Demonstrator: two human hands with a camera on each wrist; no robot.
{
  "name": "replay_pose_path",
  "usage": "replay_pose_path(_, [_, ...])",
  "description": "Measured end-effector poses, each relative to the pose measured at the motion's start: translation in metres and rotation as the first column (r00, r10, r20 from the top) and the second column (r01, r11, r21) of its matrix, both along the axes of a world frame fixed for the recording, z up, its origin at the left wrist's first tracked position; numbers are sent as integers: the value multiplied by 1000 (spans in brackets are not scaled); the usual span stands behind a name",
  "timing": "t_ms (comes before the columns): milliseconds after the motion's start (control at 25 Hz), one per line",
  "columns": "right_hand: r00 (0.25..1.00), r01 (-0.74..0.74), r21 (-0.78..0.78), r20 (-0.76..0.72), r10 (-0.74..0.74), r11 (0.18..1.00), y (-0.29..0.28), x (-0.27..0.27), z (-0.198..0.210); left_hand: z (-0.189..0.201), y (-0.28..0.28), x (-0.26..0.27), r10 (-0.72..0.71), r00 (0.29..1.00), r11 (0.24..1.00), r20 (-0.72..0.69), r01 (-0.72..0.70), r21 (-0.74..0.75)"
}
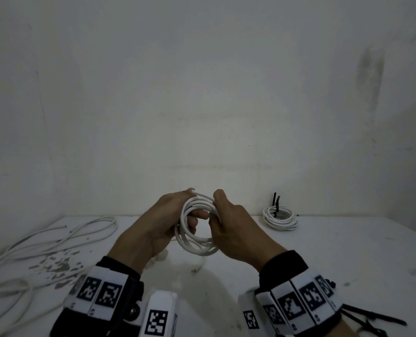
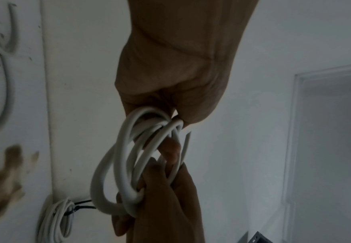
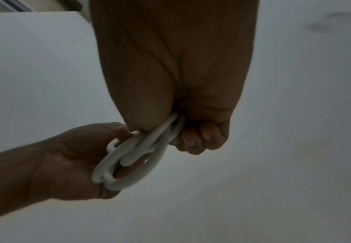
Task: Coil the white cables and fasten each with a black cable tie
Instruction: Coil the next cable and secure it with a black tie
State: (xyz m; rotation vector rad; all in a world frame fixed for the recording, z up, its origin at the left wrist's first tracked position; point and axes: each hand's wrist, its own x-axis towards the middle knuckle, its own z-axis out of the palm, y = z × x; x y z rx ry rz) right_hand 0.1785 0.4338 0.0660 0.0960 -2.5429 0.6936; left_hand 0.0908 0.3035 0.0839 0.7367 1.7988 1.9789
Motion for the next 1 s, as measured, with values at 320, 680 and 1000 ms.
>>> replay_pose_path(320, [999, 18, -330, -31, -30, 944, -4, -3, 3, -5, 8, -5, -75, 963, 988, 257, 37, 151])
replay_pose_path(680, [997, 19, -88, 80, -12, 996, 4, 2, -3, -11, 12, 9, -46, 998, 970, -41, 35, -239])
replay_pose_path(1000, [986, -42, 171, 164, 14, 984, 2, 1, -10, -7, -4, -2, -199, 980, 917, 20, 194, -348])
